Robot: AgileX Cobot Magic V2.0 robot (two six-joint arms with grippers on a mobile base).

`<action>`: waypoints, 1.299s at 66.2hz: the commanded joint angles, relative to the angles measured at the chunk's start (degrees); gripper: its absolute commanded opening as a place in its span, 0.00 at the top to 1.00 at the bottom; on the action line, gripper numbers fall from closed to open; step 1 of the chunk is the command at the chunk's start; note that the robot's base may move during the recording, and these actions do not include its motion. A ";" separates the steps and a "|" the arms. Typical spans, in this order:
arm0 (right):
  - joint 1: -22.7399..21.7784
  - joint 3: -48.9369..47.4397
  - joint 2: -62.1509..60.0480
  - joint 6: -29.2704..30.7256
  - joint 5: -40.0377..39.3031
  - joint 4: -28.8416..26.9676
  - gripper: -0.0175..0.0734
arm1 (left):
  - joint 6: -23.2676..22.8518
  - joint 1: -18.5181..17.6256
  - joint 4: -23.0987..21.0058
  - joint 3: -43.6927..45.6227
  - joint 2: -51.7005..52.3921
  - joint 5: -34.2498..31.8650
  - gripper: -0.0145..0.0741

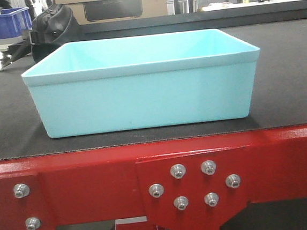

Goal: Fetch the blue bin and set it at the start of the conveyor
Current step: 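Open both grippers and raise them off the bin rims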

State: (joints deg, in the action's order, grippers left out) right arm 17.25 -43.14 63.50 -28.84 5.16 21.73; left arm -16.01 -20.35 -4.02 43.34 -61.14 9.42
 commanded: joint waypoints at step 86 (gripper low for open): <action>0.01 2.61 -28.91 0.54 0.31 0.34 0.98 | 0.49 -0.62 0.73 -8.30 40.15 -2.71 0.95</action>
State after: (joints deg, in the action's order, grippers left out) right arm 17.25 -40.63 35.28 -28.74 6.55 21.73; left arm -15.72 -20.58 -3.48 35.07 -21.28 7.48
